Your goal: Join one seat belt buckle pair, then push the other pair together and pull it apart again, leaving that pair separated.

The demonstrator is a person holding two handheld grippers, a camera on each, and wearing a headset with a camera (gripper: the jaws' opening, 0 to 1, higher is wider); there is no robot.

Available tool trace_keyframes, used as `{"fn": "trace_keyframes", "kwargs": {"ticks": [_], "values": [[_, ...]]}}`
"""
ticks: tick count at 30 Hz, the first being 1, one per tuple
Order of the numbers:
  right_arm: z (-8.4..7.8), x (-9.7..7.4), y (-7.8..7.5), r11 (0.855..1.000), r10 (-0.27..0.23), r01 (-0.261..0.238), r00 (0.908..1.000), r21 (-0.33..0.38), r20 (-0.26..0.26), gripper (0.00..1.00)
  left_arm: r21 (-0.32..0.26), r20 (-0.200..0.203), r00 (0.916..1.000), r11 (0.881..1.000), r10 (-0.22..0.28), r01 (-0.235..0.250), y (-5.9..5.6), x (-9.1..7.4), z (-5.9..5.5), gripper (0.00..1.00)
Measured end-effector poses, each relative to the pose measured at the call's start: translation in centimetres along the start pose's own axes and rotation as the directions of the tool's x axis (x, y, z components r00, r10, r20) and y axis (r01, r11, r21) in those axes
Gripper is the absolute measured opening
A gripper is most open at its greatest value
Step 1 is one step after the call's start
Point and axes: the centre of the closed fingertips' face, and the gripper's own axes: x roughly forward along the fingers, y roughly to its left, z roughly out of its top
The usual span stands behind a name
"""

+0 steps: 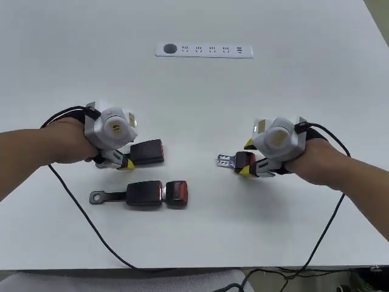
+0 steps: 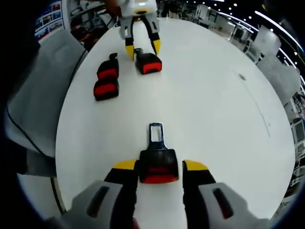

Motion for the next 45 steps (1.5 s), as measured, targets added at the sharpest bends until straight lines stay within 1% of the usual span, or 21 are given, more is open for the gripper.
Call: {"fn": "trace_keyframes", "kwargs": {"ticks": [3, 6, 7, 8, 9, 10, 12, 14, 15, 17, 19, 20, 26, 31, 36, 45], "values": [[-0.5, 0.3, 0.3, 1.0, 0.017, -0.018, 0.9997, -0.012, -0.016, 0.36, 0.01, 0.01, 0.9998, 1.0, -0.016, 0.016, -0.1, 0.0, 0.2, 0.38], [-0.5, 0.4, 0.4, 0.999, 0.03, -0.03, 0.9995, -0.018, -0.014, 0.36, 0.028, 0.01, 0.9997, 0.999, -0.023, 0.023, -0.2, 0.1, 0.4, 0.36], [-0.4, 0.4, 0.4, 0.999, 0.035, -0.035, 0.9993, -0.019, -0.013, 0.36, 0.04, 0.009, 0.9996, 0.999, -0.028, 0.028, -0.4, 0.2, 0.4, 0.34], [-0.4, 0.4, 0.5, 0.999, 0.038, -0.038, 0.9992, -0.02, -0.013, 0.36, 0.064, 0.008, 0.9992, 0.997, -0.039, 0.038, -0.6, 0.2, 0.5, 0.32], [-0.4, 0.4, 0.5, 0.999, 0.041, -0.041, 0.9991, -0.022, -0.013, 0.35, 0.074, 0.0, 0.9996, 0.997, -0.029, 0.028, -0.5, 0.4, 0.4, 0.32], [-0.4, 0.4, 0.4, 0.999, 0.043, -0.043, 0.999, -0.018, -0.015, 0.35, 0.07, 0.007, 0.9994, 0.997, -0.034, 0.033, -0.5, 0.3, 0.5, 0.32], [-0.4, 0.4, 0.5, 0.999, 0.045, -0.045, 0.9988, -0.015, -0.017, 0.35, 0.063, 0.0, 0.9993, 0.997, -0.038, 0.038, -0.5, 0.3, 0.4, 0.32], [-0.4, 0.4, 0.5, 0.998, 0.051, -0.051, 0.9986, -0.019, -0.015, 0.35, 0.086, -0.003, 0.999, 0.995, -0.044, 0.044, -0.5, 0.4, 0.4, 0.32], [-0.4, 0.4, 0.6, 0.998, 0.055, -0.055, 0.9984, -0.019, -0.013, 0.35, 0.107, -0.007, 0.999, 0.993, -0.044, 0.045, -0.5, 0.4, 0.4, 0.32], [-0.3, 0.3, 0.7, 0.998, 0.057, -0.058, 0.9983, -0.024, -0.013, 0.35, 0.166, -0.014, 0.9986, 0.985, -0.052, 0.053, -0.7, 0.5, 0.6, 0.31], [-0.3, 0.3, 0.8, 0.998, 0.059, -0.059, 0.9982, -0.022, -0.012, 0.35, 0.166, -0.023, 0.9982, 0.984, -0.056, 0.059, -0.7, 0.5, 0.5, 0.31], [-0.3, 0.2, 0.8, 0.998, 0.061, -0.061, 0.9981, -0.025, -0.012, 0.35, 0.18, -0.028, 0.9979, 0.982, -0.059, 0.063, -0.7, 0.5, 0.5, 0.31], [-0.1, 0.2, 0.9, 0.997, 0.07, -0.071, 0.9974, -0.036, -0.015, 0.35, 0.178, -0.053, 0.9958, 0.98, -0.074, 0.083, -0.8, 0.6, 0.5, 0.31], [0.2, 0.2, 0.9, 0.996, 0.067, -0.068, 0.9974, -0.056, -0.028, 0.35, 0.151, -0.05, 0.9958, 0.985, -0.077, 0.084, -0.7, 0.6, 0.4, 0.3], [1.3, 0.7, 0.7, 0.995, 0.064, -0.065, 0.9976, -0.075, -0.025, 0.35, 0.156, -0.064, 0.995, 0.984, -0.077, 0.086, -0.7, 0.7, 0.3, 0.3], [5.3, 2.6, 0.8, 0.994, 0.066, -0.064, 0.9977, -0.09, 0.017, 0.35, 0.136, -0.088, 0.9923, 0.986, -0.087, 0.098, -0.7, 0.7, 0.3, 0.31]]}}
